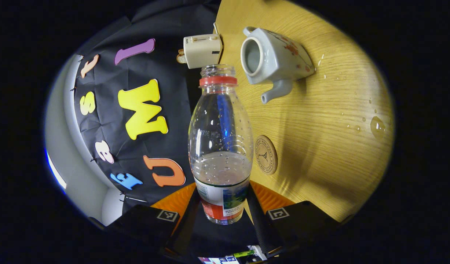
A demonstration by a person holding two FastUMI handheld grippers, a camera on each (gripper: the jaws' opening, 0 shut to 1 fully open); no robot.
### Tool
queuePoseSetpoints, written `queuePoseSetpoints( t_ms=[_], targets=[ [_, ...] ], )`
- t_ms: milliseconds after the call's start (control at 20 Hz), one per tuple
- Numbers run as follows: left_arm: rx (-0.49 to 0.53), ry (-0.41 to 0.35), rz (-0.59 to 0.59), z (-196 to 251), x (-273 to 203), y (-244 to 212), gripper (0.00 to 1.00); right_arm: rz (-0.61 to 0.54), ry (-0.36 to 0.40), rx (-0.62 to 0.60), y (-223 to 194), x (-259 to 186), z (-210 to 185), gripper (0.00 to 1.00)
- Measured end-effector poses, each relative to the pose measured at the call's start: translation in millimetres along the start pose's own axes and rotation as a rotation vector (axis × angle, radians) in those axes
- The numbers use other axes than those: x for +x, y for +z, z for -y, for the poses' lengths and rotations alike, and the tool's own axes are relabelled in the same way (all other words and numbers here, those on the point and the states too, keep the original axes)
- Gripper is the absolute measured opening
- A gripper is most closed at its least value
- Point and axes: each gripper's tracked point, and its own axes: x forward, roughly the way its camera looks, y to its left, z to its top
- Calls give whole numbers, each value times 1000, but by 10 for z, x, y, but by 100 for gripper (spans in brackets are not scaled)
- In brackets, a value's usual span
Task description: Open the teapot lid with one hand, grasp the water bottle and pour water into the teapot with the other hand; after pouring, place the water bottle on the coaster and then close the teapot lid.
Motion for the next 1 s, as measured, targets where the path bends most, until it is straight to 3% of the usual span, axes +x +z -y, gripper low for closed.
queuePoseSetpoints(
  t_ms=[1000],
  targets=[
    [182, 70, -10, -272, -14, 104, 73, 0, 3, 17, -32, -8, 68, 0]
  ],
)
